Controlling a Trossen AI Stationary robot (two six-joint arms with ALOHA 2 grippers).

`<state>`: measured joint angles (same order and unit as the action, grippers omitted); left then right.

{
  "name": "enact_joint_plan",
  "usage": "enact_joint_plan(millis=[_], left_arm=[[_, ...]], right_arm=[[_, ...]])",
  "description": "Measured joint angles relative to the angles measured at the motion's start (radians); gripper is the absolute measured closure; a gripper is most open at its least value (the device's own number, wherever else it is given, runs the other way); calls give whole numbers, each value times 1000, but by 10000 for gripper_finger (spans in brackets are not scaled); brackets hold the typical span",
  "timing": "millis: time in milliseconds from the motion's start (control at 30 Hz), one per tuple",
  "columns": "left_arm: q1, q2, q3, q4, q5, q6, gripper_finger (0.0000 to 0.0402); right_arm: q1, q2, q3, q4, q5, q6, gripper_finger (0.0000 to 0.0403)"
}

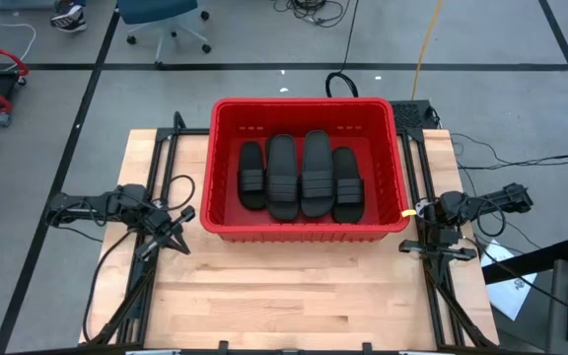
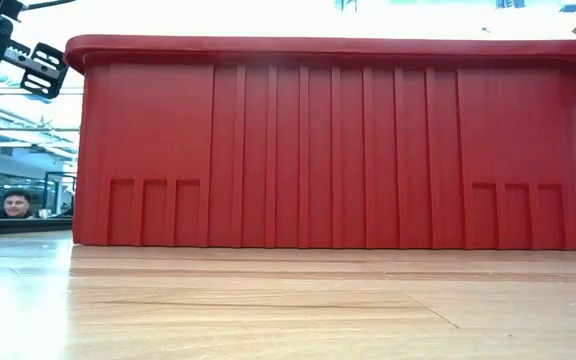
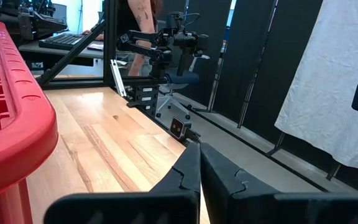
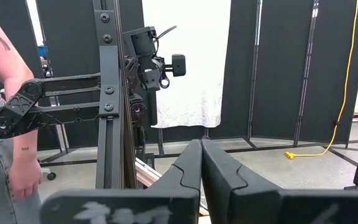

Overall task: Pick and place slides into bin
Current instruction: Return to Home Position

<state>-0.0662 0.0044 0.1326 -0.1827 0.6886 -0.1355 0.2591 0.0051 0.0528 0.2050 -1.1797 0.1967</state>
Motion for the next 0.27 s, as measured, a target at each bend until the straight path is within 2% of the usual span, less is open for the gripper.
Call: enact_joint_plan(millis=[133, 267], left_arm=[[0, 0, 0, 0, 0, 0, 399], [0, 0, 0, 0, 0, 0, 388]], right_arm=[[0, 0, 0, 0, 0, 0, 403], [0, 0, 0, 0, 0, 0, 403]])
